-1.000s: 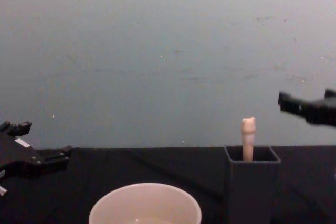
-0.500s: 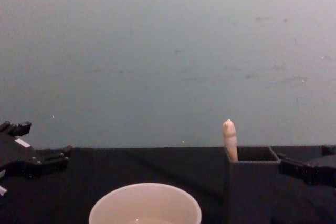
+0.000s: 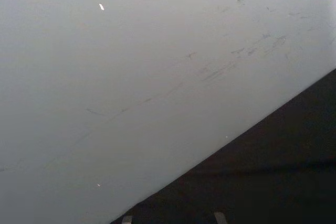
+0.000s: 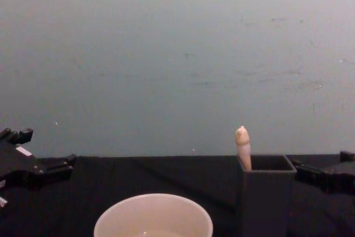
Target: Pick up the stirring spoon with one hand, stir inside the cup, then place it back in its original position.
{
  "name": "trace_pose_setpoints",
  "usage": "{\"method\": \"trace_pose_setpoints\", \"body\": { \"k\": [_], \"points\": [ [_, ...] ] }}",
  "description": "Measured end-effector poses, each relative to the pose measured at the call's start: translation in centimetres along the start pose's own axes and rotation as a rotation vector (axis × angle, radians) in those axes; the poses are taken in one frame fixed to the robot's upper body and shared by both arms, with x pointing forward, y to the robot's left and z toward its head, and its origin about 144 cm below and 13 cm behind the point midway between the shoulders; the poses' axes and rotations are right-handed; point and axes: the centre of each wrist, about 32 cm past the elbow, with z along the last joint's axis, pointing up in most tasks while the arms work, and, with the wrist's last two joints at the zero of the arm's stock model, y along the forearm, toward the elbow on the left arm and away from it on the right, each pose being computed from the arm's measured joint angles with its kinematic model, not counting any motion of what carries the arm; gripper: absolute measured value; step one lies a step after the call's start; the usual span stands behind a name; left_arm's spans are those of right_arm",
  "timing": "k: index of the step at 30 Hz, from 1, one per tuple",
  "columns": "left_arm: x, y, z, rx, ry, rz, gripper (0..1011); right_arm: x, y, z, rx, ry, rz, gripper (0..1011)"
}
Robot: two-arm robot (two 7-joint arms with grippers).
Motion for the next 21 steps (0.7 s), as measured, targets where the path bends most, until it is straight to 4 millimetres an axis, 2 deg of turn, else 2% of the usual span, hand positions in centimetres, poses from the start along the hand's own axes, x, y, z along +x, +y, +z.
{"method": "trace_pose_setpoints", "body": {
  "k": [21],
  "points": [
    [0.0, 0.0, 0.0, 0.0, 0.0, 0.0, 1001, 0.02, -0.02, 0.1, 0.005, 0.002, 0.002, 1002]
  ]
}}
